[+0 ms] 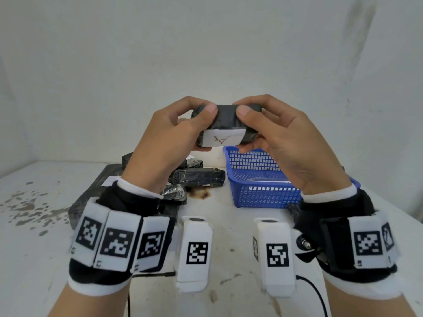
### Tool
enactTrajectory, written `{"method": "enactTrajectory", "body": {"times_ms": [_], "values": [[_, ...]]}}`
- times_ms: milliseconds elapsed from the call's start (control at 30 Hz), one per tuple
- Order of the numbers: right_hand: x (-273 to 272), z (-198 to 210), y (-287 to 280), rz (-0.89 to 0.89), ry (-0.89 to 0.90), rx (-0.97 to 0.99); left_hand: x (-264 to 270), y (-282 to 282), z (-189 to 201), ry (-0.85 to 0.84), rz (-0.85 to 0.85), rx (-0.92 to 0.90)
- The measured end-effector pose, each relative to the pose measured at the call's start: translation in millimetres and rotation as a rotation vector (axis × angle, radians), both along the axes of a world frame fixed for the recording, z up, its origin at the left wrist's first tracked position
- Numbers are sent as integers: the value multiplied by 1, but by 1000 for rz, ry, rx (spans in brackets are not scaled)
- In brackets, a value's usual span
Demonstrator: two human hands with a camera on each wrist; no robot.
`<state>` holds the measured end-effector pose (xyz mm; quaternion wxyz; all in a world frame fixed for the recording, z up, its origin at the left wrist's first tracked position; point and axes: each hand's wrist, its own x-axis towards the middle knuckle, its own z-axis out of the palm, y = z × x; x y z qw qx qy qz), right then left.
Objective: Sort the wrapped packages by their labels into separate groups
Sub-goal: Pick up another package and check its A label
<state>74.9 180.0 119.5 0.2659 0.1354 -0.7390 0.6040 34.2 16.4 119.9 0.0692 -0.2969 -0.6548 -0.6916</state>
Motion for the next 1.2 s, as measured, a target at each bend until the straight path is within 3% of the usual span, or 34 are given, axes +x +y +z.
{"method": "enactTrajectory", "body": {"times_ms": [467,667,1200], "values": [[7,1,0,-45,14,125,1,-1,1,-45,14,-30],[3,-1,0,23,-3,6,-2,-4,2,-33,-29,108],[2,-1,-2,2,14,20,-2,-2,1,-20,-4,67]]}}
